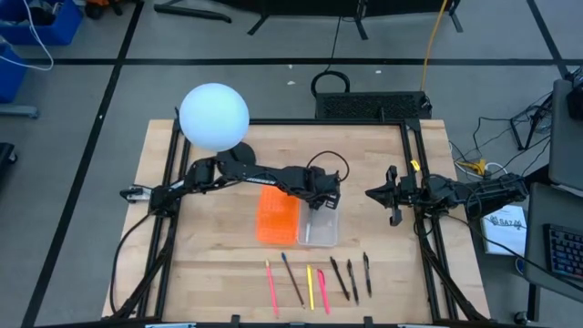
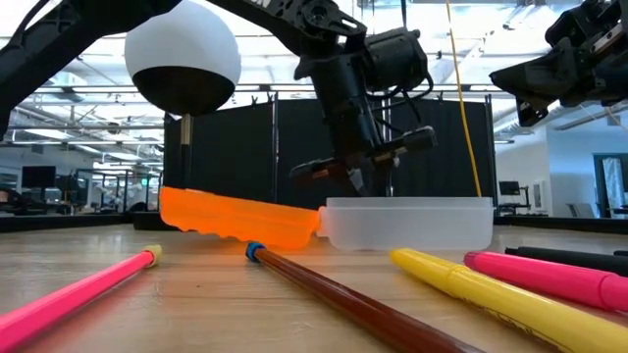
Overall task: Pick & place school supplies into a supply box
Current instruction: Put the black scissors into the orange supply box, then put the right black pen into the orange supply box
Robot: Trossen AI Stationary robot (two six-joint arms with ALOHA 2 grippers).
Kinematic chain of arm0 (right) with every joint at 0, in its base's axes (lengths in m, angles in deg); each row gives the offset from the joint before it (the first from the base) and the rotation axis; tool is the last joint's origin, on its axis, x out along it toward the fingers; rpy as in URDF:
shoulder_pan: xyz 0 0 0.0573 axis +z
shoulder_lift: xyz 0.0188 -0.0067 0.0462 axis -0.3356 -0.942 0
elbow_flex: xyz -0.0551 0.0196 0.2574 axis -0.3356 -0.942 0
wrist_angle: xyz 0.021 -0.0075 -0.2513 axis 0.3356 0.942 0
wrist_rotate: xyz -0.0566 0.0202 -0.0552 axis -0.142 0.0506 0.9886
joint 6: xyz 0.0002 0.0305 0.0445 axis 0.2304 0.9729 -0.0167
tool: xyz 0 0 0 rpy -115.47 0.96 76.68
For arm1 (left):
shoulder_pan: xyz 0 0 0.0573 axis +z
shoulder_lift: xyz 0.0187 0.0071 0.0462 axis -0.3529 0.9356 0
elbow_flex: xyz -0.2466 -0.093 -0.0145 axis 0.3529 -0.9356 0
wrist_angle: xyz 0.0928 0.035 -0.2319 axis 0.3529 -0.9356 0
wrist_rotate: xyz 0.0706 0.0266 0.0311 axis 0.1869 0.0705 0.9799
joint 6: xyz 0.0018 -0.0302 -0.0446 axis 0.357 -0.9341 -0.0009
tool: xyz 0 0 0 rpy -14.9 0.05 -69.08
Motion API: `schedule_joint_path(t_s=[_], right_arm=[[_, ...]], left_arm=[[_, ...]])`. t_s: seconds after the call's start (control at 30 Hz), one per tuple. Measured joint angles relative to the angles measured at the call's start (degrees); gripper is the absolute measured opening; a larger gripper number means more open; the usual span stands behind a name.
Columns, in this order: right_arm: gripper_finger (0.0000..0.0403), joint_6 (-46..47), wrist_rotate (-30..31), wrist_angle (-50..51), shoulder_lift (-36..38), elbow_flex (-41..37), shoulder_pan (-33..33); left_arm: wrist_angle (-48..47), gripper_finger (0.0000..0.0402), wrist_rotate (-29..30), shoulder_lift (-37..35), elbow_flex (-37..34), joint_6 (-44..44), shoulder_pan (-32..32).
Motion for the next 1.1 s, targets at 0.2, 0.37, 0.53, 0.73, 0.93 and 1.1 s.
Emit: schedule_joint_path(t_s=[0.2, 0.37, 0.53, 0.73, 0.93, 1.1], right_arm=[[0.0, 0.0, 0.0, 0.03, 0.0, 0.02, 0.01], [0.0, 0.0, -0.05, 0.07, 0.0, 0.02, 0.0], [0.0, -0.01, -0.09, 0.17, 0.0, 0.01, 0.01], [0.0, 0.0, -0.07, 0.17, 0.0, 0.02, 0.02], [0.0, -0.02, -0.09, 0.7, 0.0, 0.0, 0.02], [0.0, 0.01, -0.13, 1.7, -0.23, 0.01, 0.02]], left_arm=[[0.17, 0.0087, -2.68, 0.56, 0.0, -0.26, -0.03], [0.22, 0.0175, -3.73, 0.77, -0.02, -0.63, -0.21], [0.31, 0.0227, -4.11, 0.01, -0.09, 0.51, -0.2], [-0.84, 0.0244, -4.12, -6.06, -0.21, 4.0, -0.2], [-3.61, 0.0234, -3.93, -14.93, -0.2, 13.92, -1.42], [-9.79, 0.018, -0.18, -24.22, -0.15, 24.93, -7.21]])
